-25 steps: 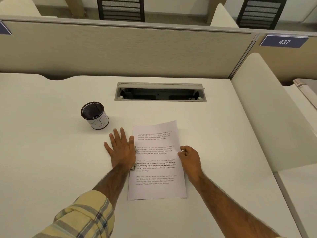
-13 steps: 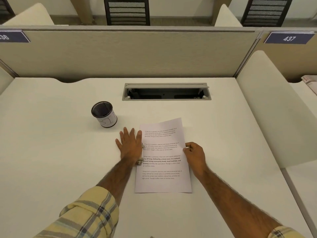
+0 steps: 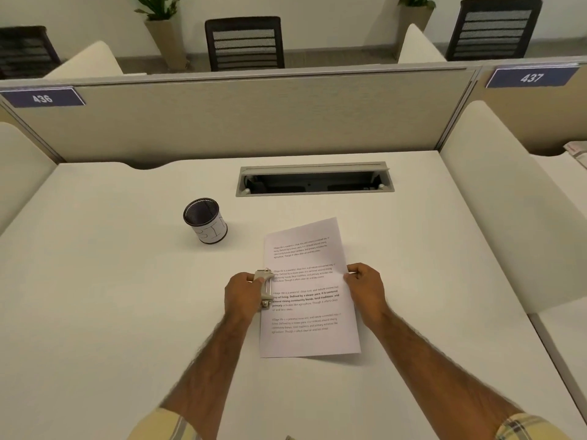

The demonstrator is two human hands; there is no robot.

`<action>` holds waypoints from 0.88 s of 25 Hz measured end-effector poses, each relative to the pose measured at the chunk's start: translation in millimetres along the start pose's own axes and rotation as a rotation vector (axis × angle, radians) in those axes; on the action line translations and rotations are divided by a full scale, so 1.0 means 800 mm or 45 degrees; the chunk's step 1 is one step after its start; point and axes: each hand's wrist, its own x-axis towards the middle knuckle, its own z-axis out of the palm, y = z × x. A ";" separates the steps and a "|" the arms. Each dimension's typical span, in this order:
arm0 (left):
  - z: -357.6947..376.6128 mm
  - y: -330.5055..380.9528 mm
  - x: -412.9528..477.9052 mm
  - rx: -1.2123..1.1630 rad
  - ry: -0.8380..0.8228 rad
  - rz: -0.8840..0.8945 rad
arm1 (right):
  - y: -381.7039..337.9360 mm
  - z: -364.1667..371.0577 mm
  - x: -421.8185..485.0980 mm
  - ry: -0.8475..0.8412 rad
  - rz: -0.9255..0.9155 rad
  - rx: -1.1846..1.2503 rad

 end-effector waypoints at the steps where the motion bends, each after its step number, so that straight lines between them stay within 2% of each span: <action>1: -0.003 0.000 0.003 0.001 -0.001 -0.008 | -0.001 0.000 0.000 -0.002 -0.006 0.006; 7: -0.043 -0.005 0.025 -0.094 -0.058 0.003 | -0.012 -0.013 -0.001 -0.013 -0.041 0.086; 15: -0.129 -0.033 0.078 -0.131 0.085 -0.035 | -0.023 -0.077 0.008 0.069 -0.054 0.151; 22: -0.136 -0.057 0.099 -0.035 0.120 -0.050 | -0.011 -0.124 0.013 0.150 -0.040 0.221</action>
